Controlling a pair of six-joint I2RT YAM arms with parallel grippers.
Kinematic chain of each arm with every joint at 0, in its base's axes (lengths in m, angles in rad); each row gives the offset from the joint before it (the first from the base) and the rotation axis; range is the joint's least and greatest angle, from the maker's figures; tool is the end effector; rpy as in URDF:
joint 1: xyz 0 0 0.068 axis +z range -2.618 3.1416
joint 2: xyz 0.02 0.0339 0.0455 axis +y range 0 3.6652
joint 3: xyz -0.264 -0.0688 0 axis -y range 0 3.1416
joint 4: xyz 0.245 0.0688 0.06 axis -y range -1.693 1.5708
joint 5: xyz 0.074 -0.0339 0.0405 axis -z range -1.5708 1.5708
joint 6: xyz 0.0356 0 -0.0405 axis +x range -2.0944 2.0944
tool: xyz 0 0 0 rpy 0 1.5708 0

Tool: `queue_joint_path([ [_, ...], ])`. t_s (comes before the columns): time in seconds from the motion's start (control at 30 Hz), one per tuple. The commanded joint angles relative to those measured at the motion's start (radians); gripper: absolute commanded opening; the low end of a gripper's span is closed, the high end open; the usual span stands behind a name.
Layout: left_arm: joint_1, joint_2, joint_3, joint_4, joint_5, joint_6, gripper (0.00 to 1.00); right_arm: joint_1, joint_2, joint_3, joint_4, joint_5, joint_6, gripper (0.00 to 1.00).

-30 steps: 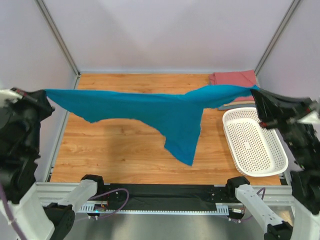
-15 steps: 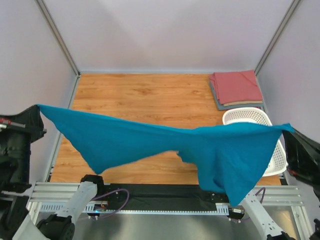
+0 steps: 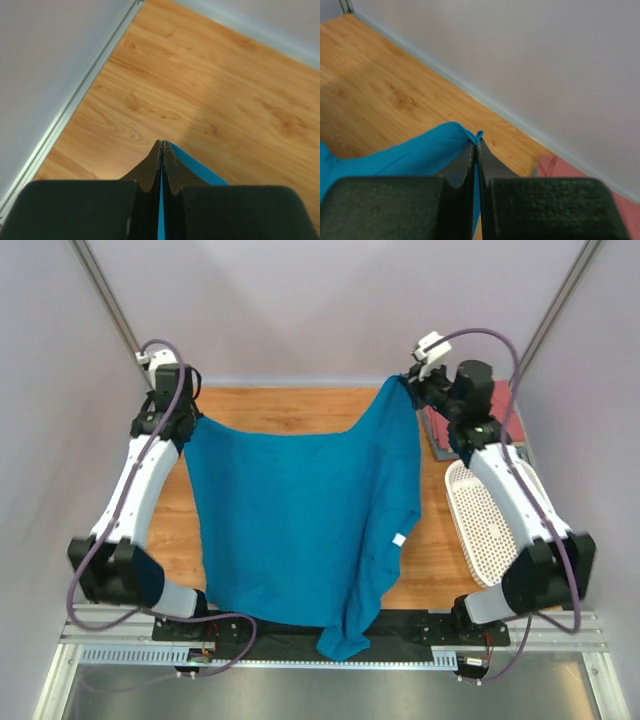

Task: Fold and stack the t-shirts
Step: Flatten the tshirt out

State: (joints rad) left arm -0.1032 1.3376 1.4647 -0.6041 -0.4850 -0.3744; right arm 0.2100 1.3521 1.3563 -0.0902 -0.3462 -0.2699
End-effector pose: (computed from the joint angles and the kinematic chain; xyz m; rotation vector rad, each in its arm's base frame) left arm 0.2883 -0.0132 0.4125 -0.5608 1.9136 0.1900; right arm 0.3051 0.0774 0.4230 -0.6438 1.5270 0.2410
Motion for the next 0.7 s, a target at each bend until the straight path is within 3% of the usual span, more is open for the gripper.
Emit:
queue_joint_path([
  [0.0,0.046,0.174,0.021,0.191,-0.027,0.019,0.0,-0.006,0.178,0.015,0.324,-0.05,-0.094,0.0],
  [0.13,0.121,0.545,0.222,0.153,-0.006,0.037,0.0,-0.014,0.503,0.179,0.403,-0.051,-0.129,0.0],
  [0.23,0.146,0.687,0.347,0.214,0.011,0.095,0.0,-0.021,0.697,0.298,0.486,-0.06,-0.115,0.0],
  [0.43,0.175,0.824,0.473,0.296,0.014,0.158,0.0,-0.021,0.899,0.458,0.572,-0.066,-0.109,0.0],
  [0.67,0.194,0.882,0.48,0.392,0.111,0.18,0.0,-0.023,0.993,0.578,0.583,-0.068,-0.063,0.0],
])
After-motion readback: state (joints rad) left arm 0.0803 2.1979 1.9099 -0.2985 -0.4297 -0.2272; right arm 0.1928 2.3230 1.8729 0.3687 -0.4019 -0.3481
